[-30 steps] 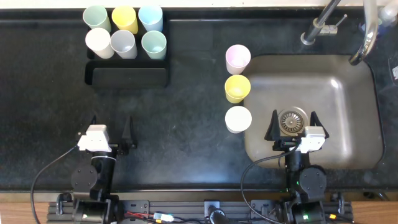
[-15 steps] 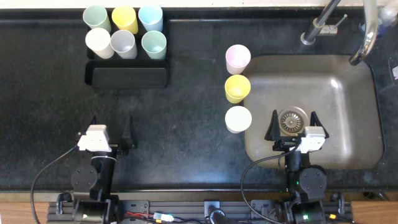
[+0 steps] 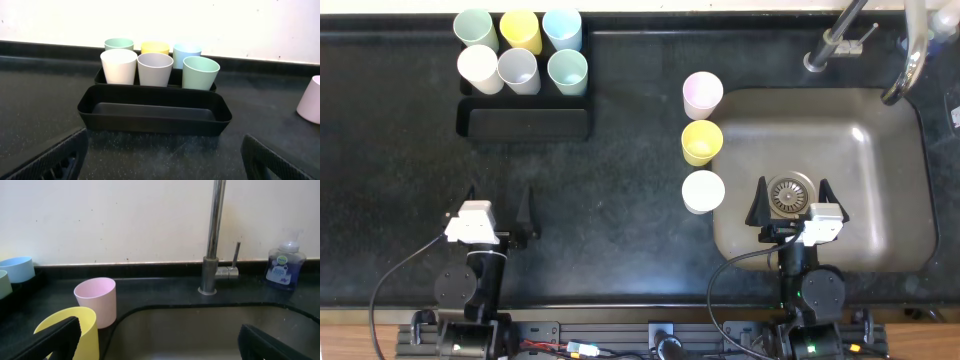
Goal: Store Cups
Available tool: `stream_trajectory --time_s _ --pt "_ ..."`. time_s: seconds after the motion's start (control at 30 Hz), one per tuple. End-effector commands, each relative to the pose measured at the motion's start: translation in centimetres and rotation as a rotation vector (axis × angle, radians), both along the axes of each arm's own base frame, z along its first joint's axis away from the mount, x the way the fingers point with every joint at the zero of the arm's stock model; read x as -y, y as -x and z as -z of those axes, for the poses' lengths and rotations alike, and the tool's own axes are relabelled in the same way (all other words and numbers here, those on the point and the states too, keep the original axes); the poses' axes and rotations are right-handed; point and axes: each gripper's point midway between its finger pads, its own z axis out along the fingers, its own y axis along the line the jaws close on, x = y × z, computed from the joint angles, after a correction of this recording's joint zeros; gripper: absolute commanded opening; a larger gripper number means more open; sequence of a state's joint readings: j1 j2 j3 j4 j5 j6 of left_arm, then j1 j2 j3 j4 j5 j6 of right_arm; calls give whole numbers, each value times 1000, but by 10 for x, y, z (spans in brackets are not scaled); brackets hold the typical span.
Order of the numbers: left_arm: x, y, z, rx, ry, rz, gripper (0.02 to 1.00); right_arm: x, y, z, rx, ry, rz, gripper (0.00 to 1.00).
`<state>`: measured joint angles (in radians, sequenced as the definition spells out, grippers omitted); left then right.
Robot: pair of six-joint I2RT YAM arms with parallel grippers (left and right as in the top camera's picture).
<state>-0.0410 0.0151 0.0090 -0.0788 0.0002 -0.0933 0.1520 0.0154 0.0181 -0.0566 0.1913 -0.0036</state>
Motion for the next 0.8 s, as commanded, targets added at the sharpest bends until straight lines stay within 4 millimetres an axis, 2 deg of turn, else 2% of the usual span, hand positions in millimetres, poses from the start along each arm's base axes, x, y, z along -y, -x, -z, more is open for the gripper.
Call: stream_trajectory --time_s 0.03,0.1,0.13,0.2,0.37,0.43,0.53,0.6,0.73,0.77,0.8 --pt "0 2 -23 63 -11 2 1000 2 0 4 -1 -4 10 998" --pt "1 3 -45 84 -6 12 1000 2 0 4 -1 -4 10 1000" --pt "7 1 -72 86 -5 42 1000 2 0 4 -1 -4 10 998" --pt "16 -5 -100 62 0 91 1000 2 0 4 -1 -4 10 998" --pt "50 -40 -172 -151 9 232 1000 2 0 4 -1 -4 10 996" --pt "63 -56 -190 -254 28 257 1000 2 0 4 -1 -4 10 998" --pt "83 -80 -205 -396 81 242 1000 2 0 4 -1 -4 10 998" --pt "100 -95 -206 -484 119 214 1000 2 0 4 -1 -4 10 998" --pt "144 -118 -192 -636 147 190 1000 2 0 4 -1 -4 10 998" --pt "168 -127 -180 -700 149 177 1000 2 0 4 -1 -4 10 996" --pt "182 -132 -172 -733 148 167 1000 2 0 4 -1 -4 10 998"
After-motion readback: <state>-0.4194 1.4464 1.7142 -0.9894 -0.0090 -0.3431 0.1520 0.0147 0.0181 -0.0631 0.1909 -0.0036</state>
